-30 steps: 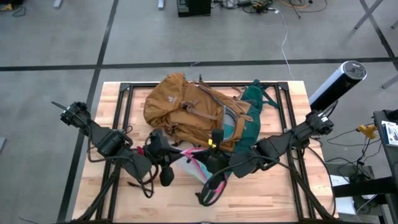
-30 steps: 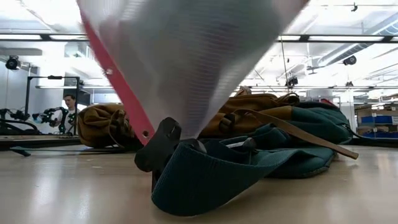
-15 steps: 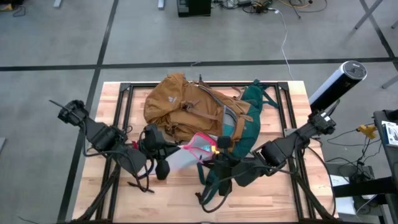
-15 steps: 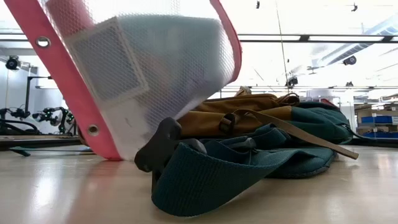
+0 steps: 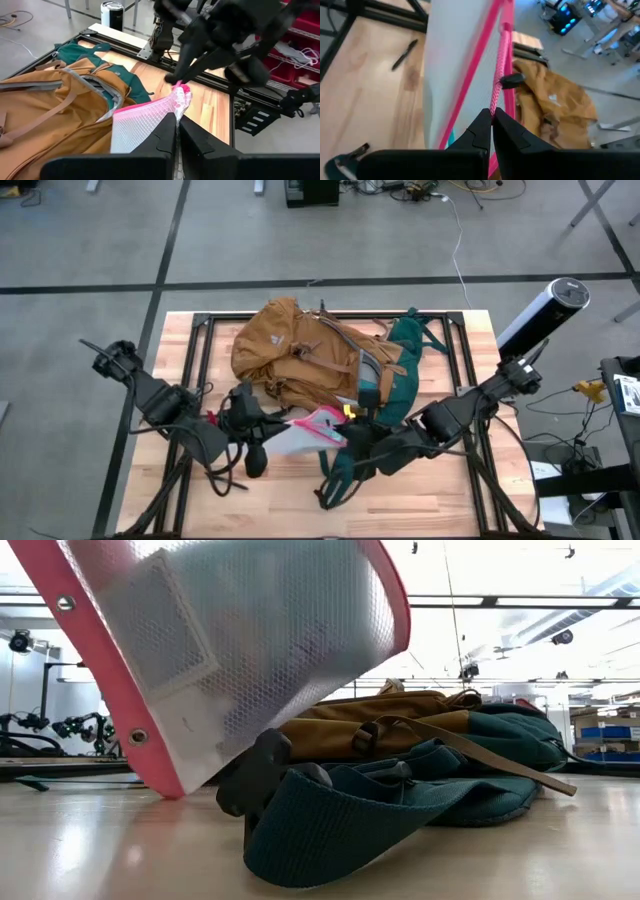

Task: Unpack backpack
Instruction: Close the pink zip bag

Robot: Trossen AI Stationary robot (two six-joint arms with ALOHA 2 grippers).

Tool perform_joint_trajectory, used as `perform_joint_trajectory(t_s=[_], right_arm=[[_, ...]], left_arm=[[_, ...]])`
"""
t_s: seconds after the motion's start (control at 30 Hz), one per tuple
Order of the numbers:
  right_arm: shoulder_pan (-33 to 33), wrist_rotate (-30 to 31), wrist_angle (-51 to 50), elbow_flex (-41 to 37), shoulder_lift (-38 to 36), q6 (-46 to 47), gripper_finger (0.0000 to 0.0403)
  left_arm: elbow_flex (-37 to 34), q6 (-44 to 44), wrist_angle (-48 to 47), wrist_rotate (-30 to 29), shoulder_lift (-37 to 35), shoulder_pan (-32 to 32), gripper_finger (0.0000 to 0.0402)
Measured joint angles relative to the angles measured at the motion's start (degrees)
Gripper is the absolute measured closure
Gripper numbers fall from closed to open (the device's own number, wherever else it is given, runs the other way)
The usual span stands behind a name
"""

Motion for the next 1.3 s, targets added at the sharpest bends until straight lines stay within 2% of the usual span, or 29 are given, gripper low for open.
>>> perform_joint_trajectory(t_s=[0.17, 0.37, 0.6, 0.77, 0.87, 1.0, 1.17, 1.3], right_arm=[[0.3, -5.6, -1.33, -2.41, 0.01, 4.32, 0.0403], [1.87, -8.97, -12.19, -7.58, 0.03, 15.14, 0.0403], [6.58, -9.33, -30.64, -12.63, -0.19, 29.69, 0.0403], [8.28, -8.83, -30.79, -18.99, -2.54, 36.57, 0.0403], [8.8, -4.48, -27.82, -20.96, -4.38, 39.64, 0.0403], [8.78, 0.83, -17.25, -20.9, -7.44, 34.17, 0.0403], [5.56, 2.94, 0.84, -21.05, -8.82, 17.44, 0.0403], [1.62, 3.67, 8.46, -21.08, -8.52, 7.74, 0.0403]], left_arm=[[0.0, 0.45, 0.25, -0.06, -0.47, -0.03, 0.0401], [-0.02, 1.55, 0.09, -0.92, -2.18, -0.37, 0.0401], [0.0, 3.17, -1.93, -3.45, -5.93, -0.47, 0.0401], [0.05, 5.76, -2.28, -4.23, -6.58, -0.49, 0.0401], [0.0, 7.05, -1.53, -4.25, -6.24, -0.43, 0.0401], [0.0, 9.8, 0.59, -2.91, -6.2, -0.45, 0.0401], [0.0, 14.87, 5.91, -1.14, -6.18, -0.45, 0.0401], [0.0, 15.5, 6.79, 0.07, -6.0, -0.46, 0.0401]])
